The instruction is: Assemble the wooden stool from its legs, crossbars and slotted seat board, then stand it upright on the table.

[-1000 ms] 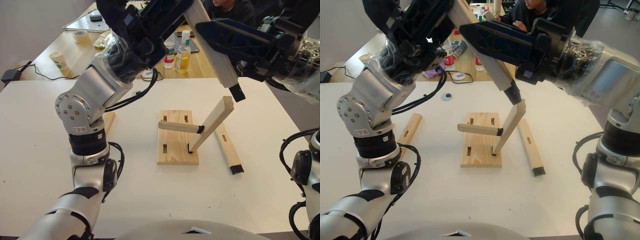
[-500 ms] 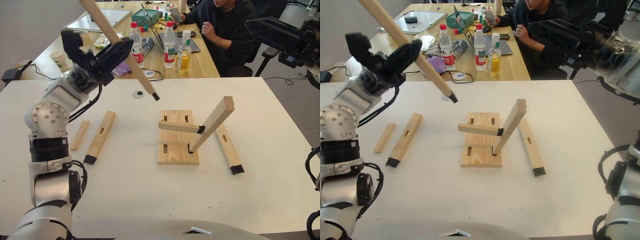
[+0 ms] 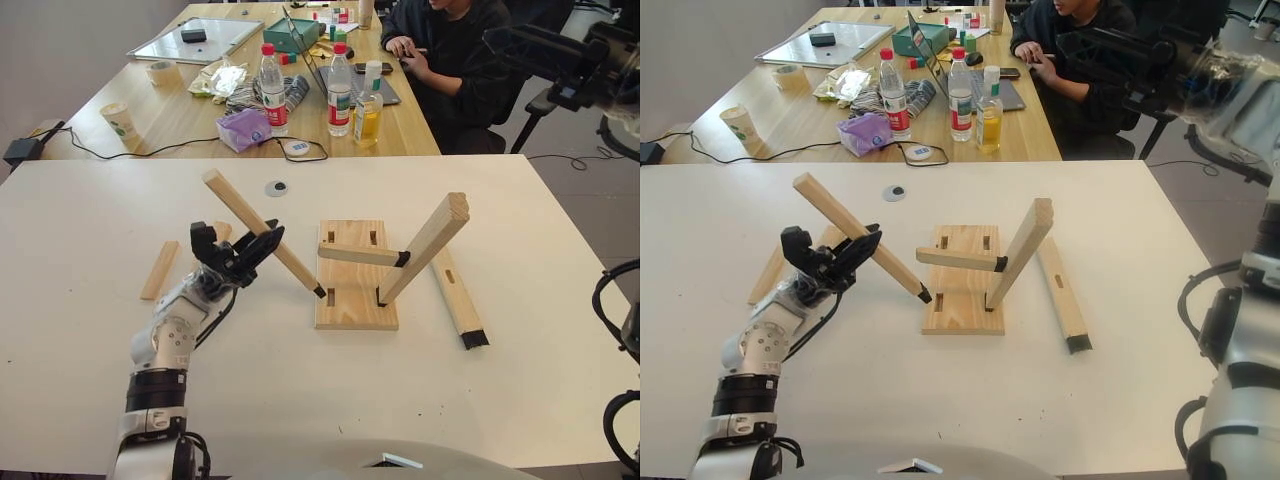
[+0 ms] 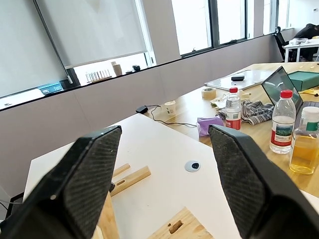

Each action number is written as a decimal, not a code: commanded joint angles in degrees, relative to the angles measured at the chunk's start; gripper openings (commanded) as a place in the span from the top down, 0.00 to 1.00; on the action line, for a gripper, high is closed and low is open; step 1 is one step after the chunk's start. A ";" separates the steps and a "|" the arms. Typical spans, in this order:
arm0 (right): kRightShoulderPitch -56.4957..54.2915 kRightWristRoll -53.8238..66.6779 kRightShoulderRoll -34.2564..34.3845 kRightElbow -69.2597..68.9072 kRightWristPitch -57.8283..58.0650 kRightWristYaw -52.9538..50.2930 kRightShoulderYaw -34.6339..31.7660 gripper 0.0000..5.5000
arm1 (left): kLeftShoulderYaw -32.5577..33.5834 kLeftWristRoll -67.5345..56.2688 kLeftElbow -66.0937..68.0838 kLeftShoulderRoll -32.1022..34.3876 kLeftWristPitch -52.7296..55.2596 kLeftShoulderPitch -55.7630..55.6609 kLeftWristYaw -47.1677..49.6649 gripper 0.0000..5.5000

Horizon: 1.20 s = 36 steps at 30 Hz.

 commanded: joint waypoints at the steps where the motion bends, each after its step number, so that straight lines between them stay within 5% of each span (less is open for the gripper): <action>1: -4.17 -3.95 2.12 3.32 0.05 3.95 2.11 0.41 | -0.64 1.40 -1.71 -2.39 -2.49 1.17 -0.14 0.63; 12: -6.11 -9.92 3.77 6.59 0.60 10.14 2.27 0.41 | -6.16 12.29 6.65 -0.49 -11.01 0.87 -7.23 0.63; 22: -2.71 -10.22 4.44 3.30 2.51 9.99 -0.73 0.41 | -14.24 21.94 13.01 8.33 -19.07 -3.35 -17.63 0.63; 36: 4.34 -7.84 5.90 -4.99 6.31 5.19 -6.56 0.41 | -13.88 20.24 17.33 16.55 -16.03 -12.35 -22.87 0.63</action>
